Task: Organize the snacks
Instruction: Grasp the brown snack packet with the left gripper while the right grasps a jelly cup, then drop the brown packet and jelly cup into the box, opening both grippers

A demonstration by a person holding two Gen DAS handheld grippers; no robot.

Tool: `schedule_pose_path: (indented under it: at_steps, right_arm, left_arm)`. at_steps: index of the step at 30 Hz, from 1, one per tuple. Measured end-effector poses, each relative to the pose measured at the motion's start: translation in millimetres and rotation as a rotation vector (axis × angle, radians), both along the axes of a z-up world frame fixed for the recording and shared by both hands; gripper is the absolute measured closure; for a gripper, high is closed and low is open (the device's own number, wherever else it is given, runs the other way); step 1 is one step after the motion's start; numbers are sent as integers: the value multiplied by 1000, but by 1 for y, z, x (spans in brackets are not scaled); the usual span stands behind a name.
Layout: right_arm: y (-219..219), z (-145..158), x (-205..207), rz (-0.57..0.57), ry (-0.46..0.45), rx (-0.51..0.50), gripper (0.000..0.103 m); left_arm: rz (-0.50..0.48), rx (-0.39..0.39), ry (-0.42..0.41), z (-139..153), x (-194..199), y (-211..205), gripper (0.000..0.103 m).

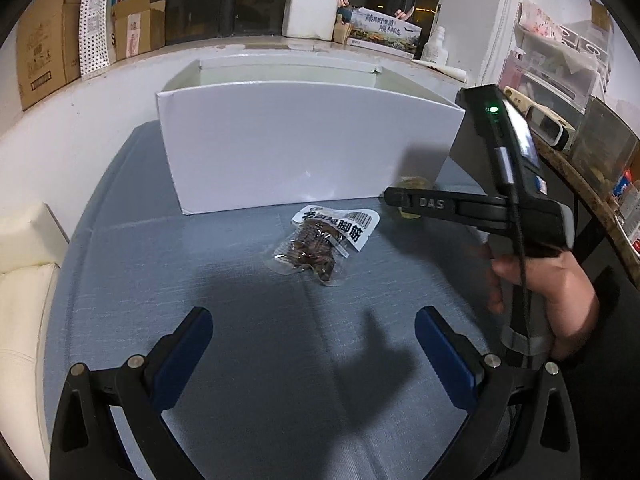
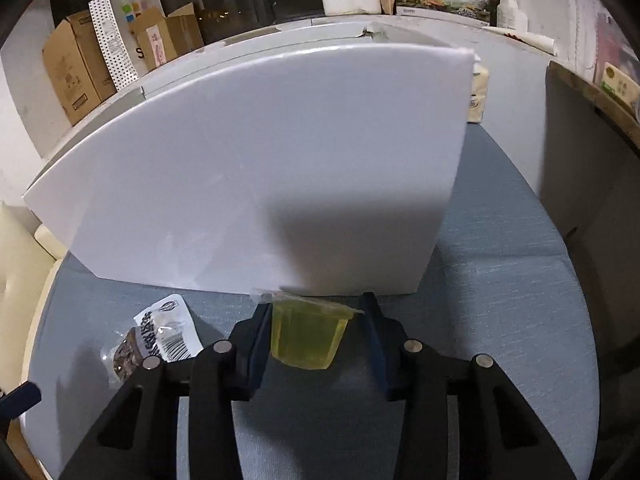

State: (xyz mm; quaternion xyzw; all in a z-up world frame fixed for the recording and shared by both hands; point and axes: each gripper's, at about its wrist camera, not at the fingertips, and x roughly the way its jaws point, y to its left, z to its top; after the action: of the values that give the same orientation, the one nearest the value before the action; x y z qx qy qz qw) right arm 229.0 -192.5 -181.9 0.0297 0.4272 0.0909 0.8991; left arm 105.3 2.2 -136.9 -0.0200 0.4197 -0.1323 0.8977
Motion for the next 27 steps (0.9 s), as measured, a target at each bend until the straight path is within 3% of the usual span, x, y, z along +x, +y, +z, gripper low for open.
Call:
schedule_pose_path:
  at_steps: [12,17,19,21,23,27]
  right_arm:
    - [-48,43,-90,23,-124,90,57]
    - [-54,54,-103,27,-144,112,57]
    - [-54,54,-108,30,-149,114,57]
    - [-54,51,-111,33,-146,116,57]
    - [-53,47,-111,34,-136,127,57]
    - [-46,41,-113,48,-124,134,57]
  left_arm:
    - [-7,76,71,-23,72,-34,0]
    - [-13,156,90,-39,95,-37,0]
    - [-24,155,74,-39,97,-36,0]
    - [-32,155,66,-37,96,-36,8]
    - [-37,157,43,-32,93,-34,48]
    - [-39,102,41,-23,84,-24,57]
